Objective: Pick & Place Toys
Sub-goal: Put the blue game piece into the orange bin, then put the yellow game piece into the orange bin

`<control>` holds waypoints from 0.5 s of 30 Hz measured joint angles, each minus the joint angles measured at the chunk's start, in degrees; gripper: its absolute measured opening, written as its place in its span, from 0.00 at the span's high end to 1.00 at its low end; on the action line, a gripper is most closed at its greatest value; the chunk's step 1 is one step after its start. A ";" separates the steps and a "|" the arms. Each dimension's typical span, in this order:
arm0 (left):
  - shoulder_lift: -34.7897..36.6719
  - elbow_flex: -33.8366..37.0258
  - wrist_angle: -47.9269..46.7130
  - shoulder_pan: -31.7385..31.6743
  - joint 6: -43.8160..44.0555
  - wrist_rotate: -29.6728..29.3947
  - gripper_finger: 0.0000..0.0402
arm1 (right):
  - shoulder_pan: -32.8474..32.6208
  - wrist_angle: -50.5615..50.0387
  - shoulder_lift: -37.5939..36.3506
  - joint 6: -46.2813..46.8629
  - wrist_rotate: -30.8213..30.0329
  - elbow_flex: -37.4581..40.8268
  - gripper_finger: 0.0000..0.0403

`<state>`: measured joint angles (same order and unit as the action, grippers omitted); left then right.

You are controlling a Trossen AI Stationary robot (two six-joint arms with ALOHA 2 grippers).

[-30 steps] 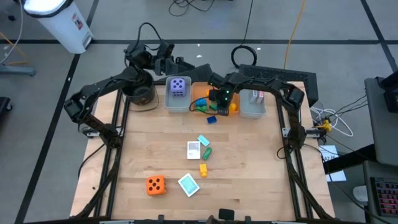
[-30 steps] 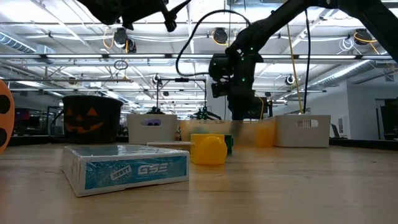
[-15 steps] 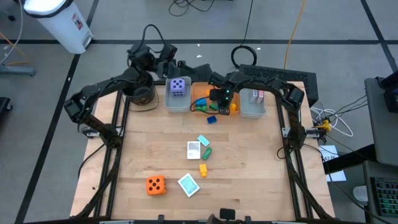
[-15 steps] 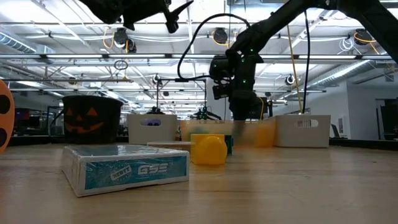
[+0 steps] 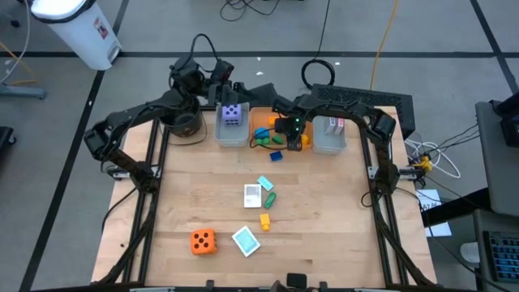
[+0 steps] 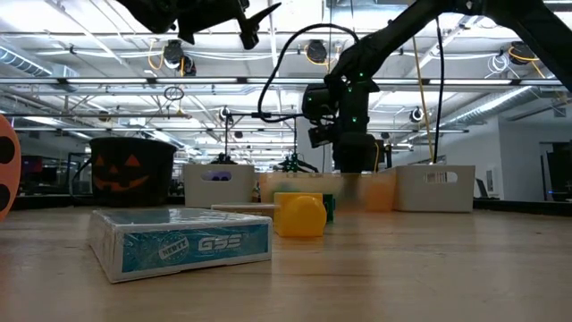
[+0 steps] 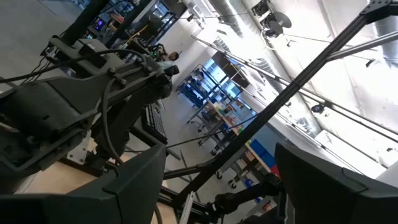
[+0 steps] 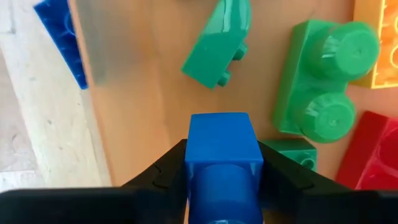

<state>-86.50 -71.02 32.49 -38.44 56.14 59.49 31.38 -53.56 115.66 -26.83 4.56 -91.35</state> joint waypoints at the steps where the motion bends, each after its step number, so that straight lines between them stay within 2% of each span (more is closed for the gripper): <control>1: 0.00 0.00 0.00 -0.02 0.02 0.00 0.23 | 0.00 -0.02 -0.02 -0.02 0.06 0.00 0.66; 15: 0.00 0.00 0.06 -0.04 1.30 0.04 0.23 | 0.00 -0.09 -0.03 1.34 -0.19 0.00 0.46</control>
<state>-86.50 -71.02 32.56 -38.48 57.44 59.53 31.38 -53.65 115.63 -25.49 4.37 -91.35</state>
